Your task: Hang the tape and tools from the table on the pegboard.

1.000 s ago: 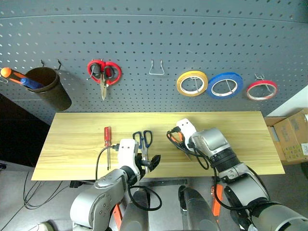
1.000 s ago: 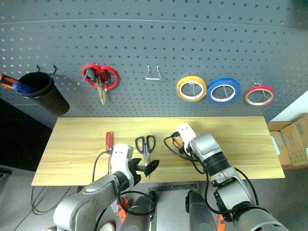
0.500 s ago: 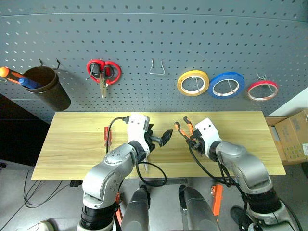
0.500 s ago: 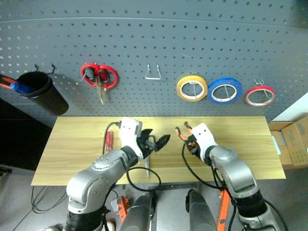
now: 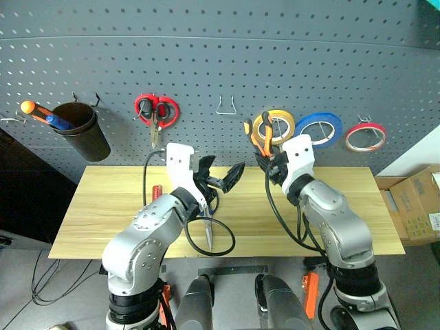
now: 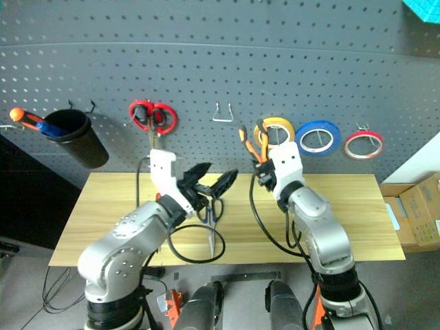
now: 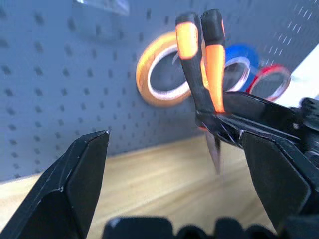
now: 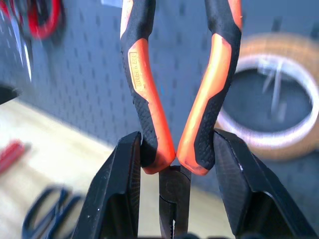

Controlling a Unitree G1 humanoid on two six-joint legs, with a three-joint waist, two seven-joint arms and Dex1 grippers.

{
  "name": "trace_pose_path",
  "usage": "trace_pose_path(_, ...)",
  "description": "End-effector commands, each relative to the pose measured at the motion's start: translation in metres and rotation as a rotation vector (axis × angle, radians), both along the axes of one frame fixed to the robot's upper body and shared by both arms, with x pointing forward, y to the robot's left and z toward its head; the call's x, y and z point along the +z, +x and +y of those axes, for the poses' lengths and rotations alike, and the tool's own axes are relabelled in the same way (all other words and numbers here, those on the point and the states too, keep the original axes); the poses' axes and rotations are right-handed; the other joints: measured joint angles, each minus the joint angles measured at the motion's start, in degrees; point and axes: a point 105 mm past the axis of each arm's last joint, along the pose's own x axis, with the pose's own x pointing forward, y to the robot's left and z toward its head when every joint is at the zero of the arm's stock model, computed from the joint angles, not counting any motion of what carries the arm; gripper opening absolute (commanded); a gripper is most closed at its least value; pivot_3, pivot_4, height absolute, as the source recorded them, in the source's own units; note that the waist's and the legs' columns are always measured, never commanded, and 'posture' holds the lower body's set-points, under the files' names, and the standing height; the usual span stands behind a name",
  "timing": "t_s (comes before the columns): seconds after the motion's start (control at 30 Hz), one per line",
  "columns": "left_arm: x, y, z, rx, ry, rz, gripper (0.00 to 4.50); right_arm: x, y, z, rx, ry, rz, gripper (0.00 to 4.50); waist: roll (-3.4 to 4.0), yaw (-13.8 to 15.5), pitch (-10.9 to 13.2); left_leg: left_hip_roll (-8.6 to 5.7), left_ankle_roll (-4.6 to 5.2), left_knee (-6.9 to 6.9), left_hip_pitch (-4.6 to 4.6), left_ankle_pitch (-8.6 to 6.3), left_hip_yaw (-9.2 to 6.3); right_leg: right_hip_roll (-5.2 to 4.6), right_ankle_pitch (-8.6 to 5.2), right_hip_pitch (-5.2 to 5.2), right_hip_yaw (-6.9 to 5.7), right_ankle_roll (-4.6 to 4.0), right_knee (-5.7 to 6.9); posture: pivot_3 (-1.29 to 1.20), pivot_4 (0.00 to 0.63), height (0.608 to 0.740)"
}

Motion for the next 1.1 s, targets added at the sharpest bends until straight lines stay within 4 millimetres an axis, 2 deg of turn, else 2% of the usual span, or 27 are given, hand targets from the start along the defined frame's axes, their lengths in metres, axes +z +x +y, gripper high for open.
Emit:
trace_pose_path(0.03,0.018,-0.017,0.005,0.003,-0.017,-0.06,4.5,0.038,0.002,0.008,0.021,0.072,-0.141,1.7,-0.02,0.2,-0.5,0.0,-0.01,0.0,0.02,0.01,-0.02,0.01,0.0,0.02,-0.01,-0.01,0.03,0.18,0.105,0.74)
trace_pose_path(0.17,0.026,-0.025,0.013,0.046,-0.025,-0.073,4.5,0.067,0.006,0.028,0.07,0.139,-0.224,1.7,0.02,0.9,-1.2,0.02,-0.07,0.0,0.11,0.16,-0.08,0.06,0.09,0.06,-0.04,-0.14,0.14,0.22,0.087,0.74)
trace_pose_path(0.27,0.03,-0.022,0.02,0.1,-0.046,-0.081,4.5,0.092,0.016,0.046,0.102,0.2,-0.294,1.7,0.01,1.2,-1.7,0.03,-0.04,-0.03,0.33,0.26,-0.18,0.13,0.18,0.28,-0.1,-0.29,0.16,0.24,0.077,0.74)
trace_pose_path(0.47,0.034,-0.017,0.028,0.162,-0.069,-0.089,4.5,0.115,0.035,0.07,0.131,0.271,-0.368,1.7,-0.14,2.1,-2.3,0.05,0.11,-0.11,1.25,0.4,-0.26,0.18,0.11,1.3,-0.2,-0.42,-0.07,0.26,0.072,0.74)
trace_pose_path(0.63,0.037,-0.008,0.033,0.192,-0.061,-0.104,4.5,0.115,0.052,0.083,0.135,0.27,-0.412,1.7,-0.12,3.0,-2.4,0.04,0.19,-0.1,1.55,0.49,-0.26,0.19,0.16,1.62,-0.19,-0.53,-0.05,0.27,0.072,0.74)
trace_pose_path(0.73,0.038,-0.003,0.035,0.205,-0.062,-0.109,4.5,0.115,0.061,0.084,0.11,0.266,-0.443,1.7,-0.12,3.3,-2.4,0.04,0.19,-0.16,1.79,0.49,-0.25,0.19,0.14,1.86,-0.17,-0.57,-0.08,0.28,0.074,0.74)
trace_pose_path(0.93,0.037,0.001,0.035,0.21,-0.058,-0.107,4.5,0.113,0.076,0.07,-0.022,0.202,-0.522,1.7,-0.12,3.7,-2.4,0.05,0.18,-0.29,1.81,0.5,-0.25,0.19,0.3,1.83,-0.16,-0.84,-0.08,0.28,0.083,0.74)
trace_pose_path(1.1,0.037,0.002,0.036,0.211,-0.053,-0.107,4.5,0.104,0.087,0.056,-0.115,0.197,-0.518,1.7,-0.12,3.8,-2.4,0.05,0.18,-0.38,1.8,0.5,-0.25,0.19,0.29,1.79,-0.15,-0.87,-0.09,0.28,0.09,0.74)
